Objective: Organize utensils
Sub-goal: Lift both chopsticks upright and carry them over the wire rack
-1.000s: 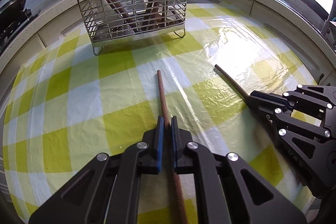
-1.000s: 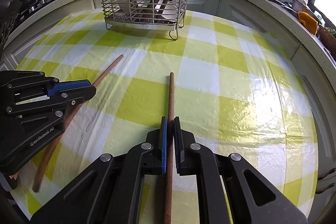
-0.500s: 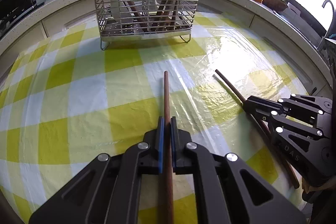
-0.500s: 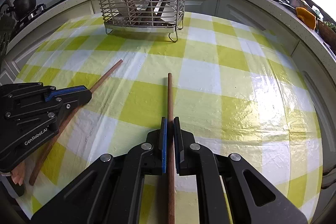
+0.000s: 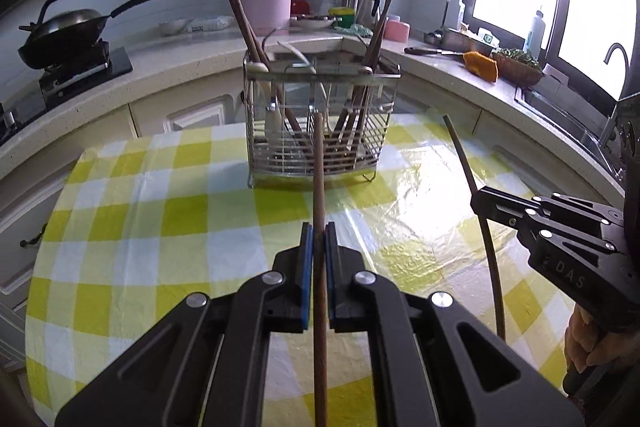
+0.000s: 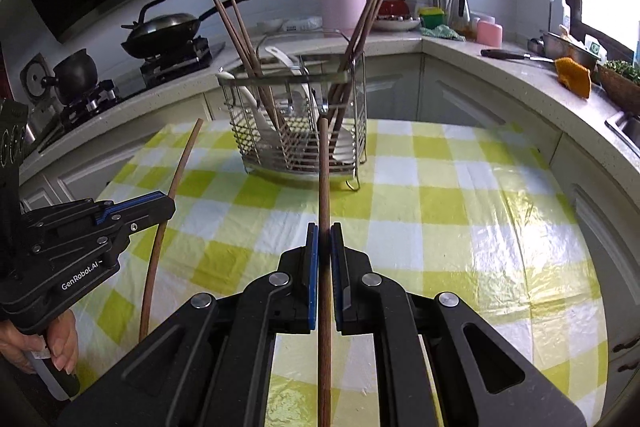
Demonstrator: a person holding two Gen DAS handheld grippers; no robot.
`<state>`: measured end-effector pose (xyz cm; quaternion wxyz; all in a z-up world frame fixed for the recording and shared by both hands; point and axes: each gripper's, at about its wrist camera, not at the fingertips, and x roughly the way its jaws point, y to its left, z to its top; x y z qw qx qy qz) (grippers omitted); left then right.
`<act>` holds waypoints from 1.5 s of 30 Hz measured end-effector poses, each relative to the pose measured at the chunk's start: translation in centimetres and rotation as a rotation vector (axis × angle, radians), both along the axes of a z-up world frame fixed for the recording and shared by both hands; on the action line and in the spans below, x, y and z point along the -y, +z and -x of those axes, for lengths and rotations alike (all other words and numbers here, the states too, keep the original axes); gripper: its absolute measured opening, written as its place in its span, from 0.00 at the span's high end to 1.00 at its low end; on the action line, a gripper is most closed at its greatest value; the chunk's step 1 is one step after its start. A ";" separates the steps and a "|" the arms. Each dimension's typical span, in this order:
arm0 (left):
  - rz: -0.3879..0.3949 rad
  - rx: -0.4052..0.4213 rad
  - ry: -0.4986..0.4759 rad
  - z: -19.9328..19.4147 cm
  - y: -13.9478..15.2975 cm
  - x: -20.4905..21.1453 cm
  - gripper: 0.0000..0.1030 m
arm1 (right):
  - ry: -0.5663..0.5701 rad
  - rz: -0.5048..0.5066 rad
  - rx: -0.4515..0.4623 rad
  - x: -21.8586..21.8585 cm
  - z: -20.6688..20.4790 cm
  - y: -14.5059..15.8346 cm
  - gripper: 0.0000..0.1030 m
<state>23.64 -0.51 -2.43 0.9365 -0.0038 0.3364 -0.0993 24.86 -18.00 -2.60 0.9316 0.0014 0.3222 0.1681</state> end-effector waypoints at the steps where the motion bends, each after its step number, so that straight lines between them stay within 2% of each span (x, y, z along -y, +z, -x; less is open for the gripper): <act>1: 0.001 0.013 0.000 0.2 0.5 -0.1 0.94 | 0.005 -0.003 0.013 -0.1 0.2 0.5 0.92; 9: -0.008 0.132 0.031 2.7 3.3 -0.1 0.94 | 0.009 -0.016 0.111 -0.4 1.9 3.3 0.92; 16: 0.000 0.206 0.058 4.3 4.2 -0.7 0.94 | 0.011 -0.028 0.148 -0.3 2.9 4.1 0.92; 25: -0.002 0.227 0.065 5.2 4.6 -1.2 0.94 | 0.020 -0.031 0.168 -0.5 3.8 4.6 0.92; 31: -0.003 0.249 0.068 5.5 5.2 -1.3 0.94 | 0.017 -0.019 0.223 -0.9 4.7 5.4 0.93; 45: -0.019 0.273 0.058 5.4 6.0 -0.8 0.94 | 0.013 -0.036 0.253 -0.3 5.2 6.2 0.93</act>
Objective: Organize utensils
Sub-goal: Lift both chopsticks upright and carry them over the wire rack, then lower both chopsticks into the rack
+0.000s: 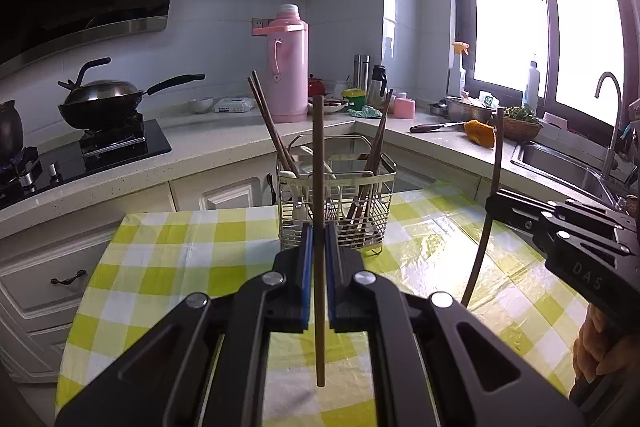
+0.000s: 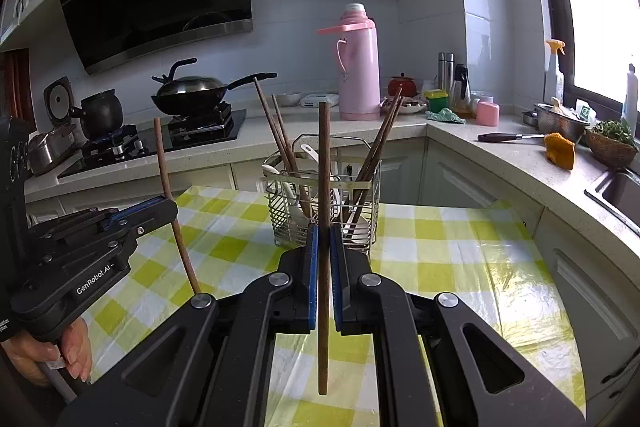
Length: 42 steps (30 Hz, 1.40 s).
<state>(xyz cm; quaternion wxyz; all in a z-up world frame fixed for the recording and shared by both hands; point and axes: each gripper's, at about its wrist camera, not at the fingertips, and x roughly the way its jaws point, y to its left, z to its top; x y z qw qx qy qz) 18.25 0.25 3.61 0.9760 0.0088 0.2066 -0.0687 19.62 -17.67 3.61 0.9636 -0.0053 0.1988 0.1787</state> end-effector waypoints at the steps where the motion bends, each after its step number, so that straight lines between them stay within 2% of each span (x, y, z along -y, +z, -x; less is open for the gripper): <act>1: -0.004 0.002 -0.003 -0.1 0.1 0.1 0.94 | 0.003 0.001 0.004 0.0 0.0 0.2 0.93; 8: -0.014 0.026 -0.015 -1.1 1.4 0.5 0.94 | 0.002 -0.001 0.034 0.1 -0.8 1.4 0.93; 15: -0.006 0.077 -0.013 -2.8 4.2 0.5 0.94 | -0.005 -0.001 0.075 0.2 -2.8 3.6 0.93; 27: 0.025 0.163 -0.016 -7.7 11.8 0.4 0.94 | 0.004 0.011 0.157 -0.8 -7.8 9.7 0.93; 34: 0.032 0.194 -0.005 -11.6 15.9 0.1 0.94 | 0.013 -0.024 0.178 -1.0 -11.6 13.3 0.93; 38: 0.034 0.201 0.014 -14.0 16.9 0.1 0.94 | 0.007 -0.026 0.181 -1.6 -13.8 14.4 0.93; 42: 0.047 0.197 0.032 -16.1 16.6 0.2 0.94 | 0.004 -0.023 0.175 -2.2 -15.7 14.2 0.93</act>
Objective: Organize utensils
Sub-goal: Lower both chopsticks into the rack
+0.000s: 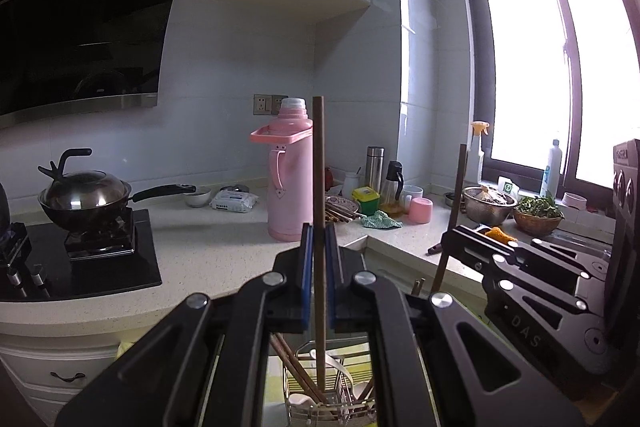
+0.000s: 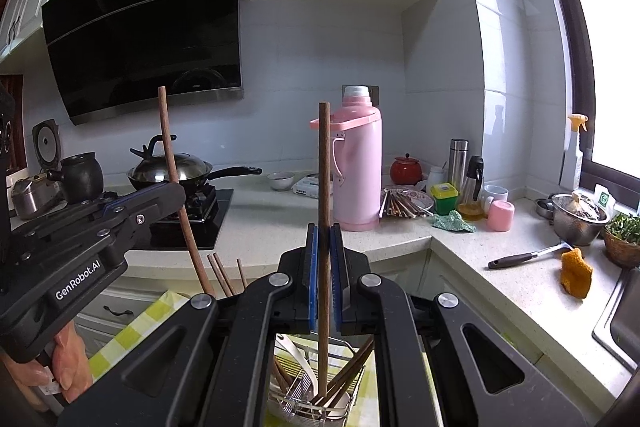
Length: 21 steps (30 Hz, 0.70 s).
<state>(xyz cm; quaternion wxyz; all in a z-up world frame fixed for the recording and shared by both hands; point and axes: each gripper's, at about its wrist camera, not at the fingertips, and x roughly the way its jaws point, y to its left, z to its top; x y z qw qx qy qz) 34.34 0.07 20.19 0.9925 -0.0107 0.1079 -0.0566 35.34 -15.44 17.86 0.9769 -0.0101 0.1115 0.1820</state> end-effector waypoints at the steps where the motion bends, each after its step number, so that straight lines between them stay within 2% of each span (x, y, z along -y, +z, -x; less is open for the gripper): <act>1: 0.006 -0.002 0.003 -0.4 -0.3 0.0 0.94 | 0.001 -0.003 -0.004 -0.1 -0.5 -0.1 0.93; 9: 0.025 -0.050 0.025 -3.2 -4.2 -0.2 0.94 | 0.025 -0.020 -0.054 -1.3 -3.1 -3.2 0.93; 14: 0.038 -0.079 0.016 -3.6 -6.3 -0.4 0.94 | 0.042 -0.030 -0.080 -1.7 -3.5 -4.6 0.93; 21: 0.076 -0.176 0.010 -5.2 -10.0 -0.8 0.94 | 0.062 -0.019 -0.157 -2.4 -4.5 -7.4 0.93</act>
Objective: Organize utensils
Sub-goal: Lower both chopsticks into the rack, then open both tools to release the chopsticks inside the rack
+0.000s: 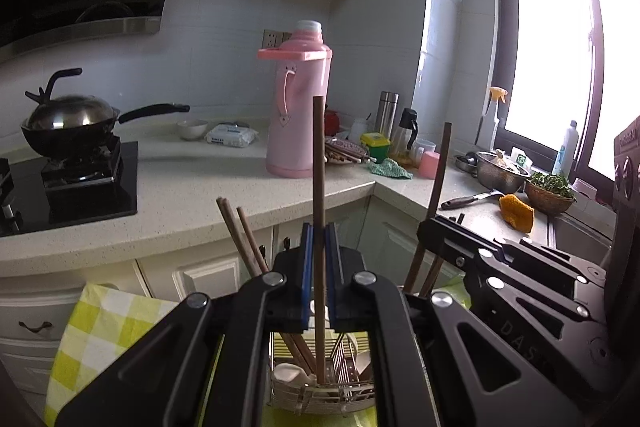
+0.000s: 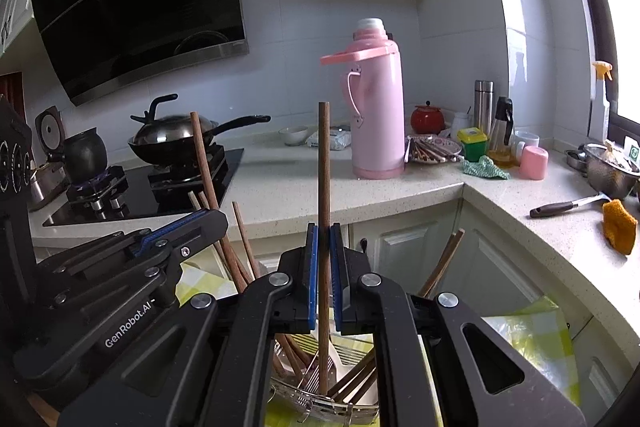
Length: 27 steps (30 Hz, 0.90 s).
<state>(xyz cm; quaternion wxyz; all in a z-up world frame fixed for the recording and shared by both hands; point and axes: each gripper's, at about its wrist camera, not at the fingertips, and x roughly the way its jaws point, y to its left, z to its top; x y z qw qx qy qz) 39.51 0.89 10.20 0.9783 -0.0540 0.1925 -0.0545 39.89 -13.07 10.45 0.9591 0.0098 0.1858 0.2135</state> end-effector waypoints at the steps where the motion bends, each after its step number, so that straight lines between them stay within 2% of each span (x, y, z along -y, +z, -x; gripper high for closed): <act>1: 0.001 -0.012 -0.001 -0.2 -0.5 0.0 0.94 | 0.001 -0.001 -0.011 0.0 -0.2 -0.4 0.93; 10: 0.005 -0.064 0.026 -1.4 -3.4 -0.7 0.94 | 0.003 -0.028 -0.102 0.7 -2.0 -3.5 0.93; 15: 0.000 -0.092 0.037 -1.8 -4.6 -1.1 0.94 | 0.001 -0.019 -0.123 0.7 -2.6 -4.4 0.91; 16: 0.000 -0.097 0.043 -1.8 -4.8 -1.1 0.94 | -0.005 -0.016 -0.124 0.8 -2.6 -4.5 0.88; 18: -0.001 -0.104 0.057 -1.9 -5.1 -1.4 0.93 | -0.011 -0.019 -0.126 1.0 -2.7 -4.5 0.73; 19: 0.001 -0.104 0.063 -1.9 -5.1 -1.5 0.93 | -0.009 -0.027 -0.122 1.2 -2.6 -4.4 0.50; 20: -0.001 -0.105 0.067 -1.9 -5.2 -1.6 0.91 | -0.007 -0.038 -0.107 1.4 -2.3 -4.3 0.37; 21: -0.003 -0.104 0.071 -1.8 -5.1 -1.8 0.90 | -0.003 -0.043 -0.097 1.6 -2.1 -4.0 0.37; 24: -0.003 -0.081 0.098 -1.2 -4.7 -2.4 0.74 | -0.016 -0.032 -0.073 2.0 -1.5 -3.3 0.37; 26: -0.001 -0.055 0.122 -0.4 -4.2 -3.1 0.54 | -0.022 -0.030 -0.058 2.4 -1.0 -2.8 0.37; 27: -0.006 -0.039 0.139 0.0 -4.0 -3.4 0.48 | -0.027 -0.030 -0.049 2.7 -0.7 -2.5 0.37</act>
